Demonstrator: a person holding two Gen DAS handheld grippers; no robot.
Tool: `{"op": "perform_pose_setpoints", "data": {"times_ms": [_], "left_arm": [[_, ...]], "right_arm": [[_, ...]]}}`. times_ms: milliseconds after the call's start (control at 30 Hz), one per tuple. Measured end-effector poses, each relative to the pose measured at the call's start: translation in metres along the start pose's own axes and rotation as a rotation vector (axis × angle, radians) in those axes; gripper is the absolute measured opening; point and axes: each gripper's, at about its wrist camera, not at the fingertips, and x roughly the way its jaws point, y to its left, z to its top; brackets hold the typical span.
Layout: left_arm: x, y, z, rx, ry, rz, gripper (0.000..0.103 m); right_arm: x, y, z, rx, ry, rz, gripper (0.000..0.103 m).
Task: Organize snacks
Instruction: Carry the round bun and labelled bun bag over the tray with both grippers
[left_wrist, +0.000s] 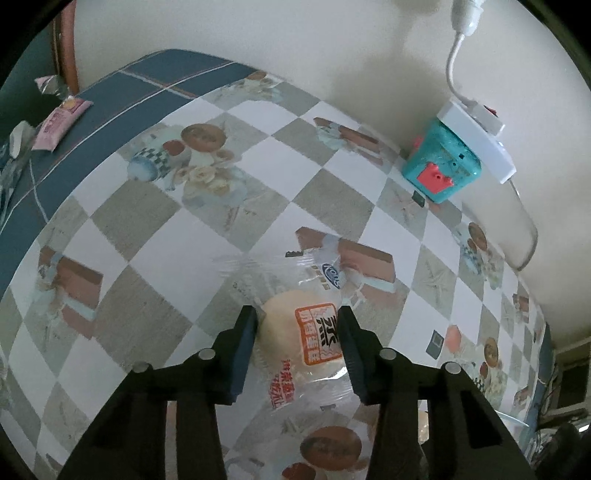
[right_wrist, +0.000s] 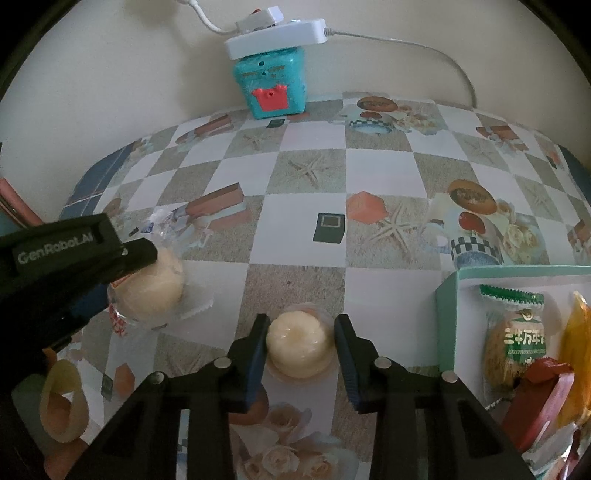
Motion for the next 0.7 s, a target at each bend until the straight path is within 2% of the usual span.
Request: {"op": "perform_pose_setpoints", "data": {"times_ms": [133,333,700], "left_arm": [[-0.006,0.004,-0.005,-0.021,0.036,0.033,0.044],[-0.027,0.009,-0.015,-0.051,0.073,0.032,0.044],[-0.098,0.018,-0.041,-0.065,0.012,0.019,0.044]], "right_arm": [[-0.006,0.003,-0.002,-0.007,0.009,-0.001,0.038],[-0.036,0.006,-0.003,0.000,-0.013,0.008,0.038],[-0.114,0.000,-0.025,0.028,-0.076,0.012,0.038]]}}
